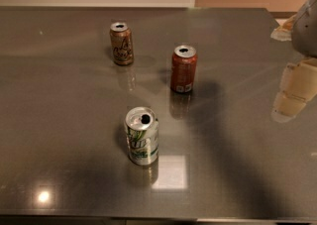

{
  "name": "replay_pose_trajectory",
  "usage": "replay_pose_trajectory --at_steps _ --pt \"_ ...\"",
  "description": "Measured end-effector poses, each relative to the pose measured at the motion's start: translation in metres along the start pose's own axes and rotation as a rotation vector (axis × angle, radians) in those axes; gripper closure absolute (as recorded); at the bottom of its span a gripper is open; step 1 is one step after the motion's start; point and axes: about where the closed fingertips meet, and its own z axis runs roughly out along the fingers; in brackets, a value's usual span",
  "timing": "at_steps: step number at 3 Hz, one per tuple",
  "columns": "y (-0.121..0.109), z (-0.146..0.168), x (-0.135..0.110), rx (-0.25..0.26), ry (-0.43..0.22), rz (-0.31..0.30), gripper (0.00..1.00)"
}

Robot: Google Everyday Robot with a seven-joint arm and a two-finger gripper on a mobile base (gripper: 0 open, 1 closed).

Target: Move coke can near 7up can

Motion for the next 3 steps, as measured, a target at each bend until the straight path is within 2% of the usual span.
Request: replay_pose_trajectory --at_steps 1,2,3 --pt "0.0 0.0 0.0 0.0 0.0 0.0 0.0" --pt "-0.012 0.002 -0.004 -0.01 -0.027 0.013 0.0" --pt "-0.036 0.016 -0.02 -0.034 -0.085 0.015 0.0"
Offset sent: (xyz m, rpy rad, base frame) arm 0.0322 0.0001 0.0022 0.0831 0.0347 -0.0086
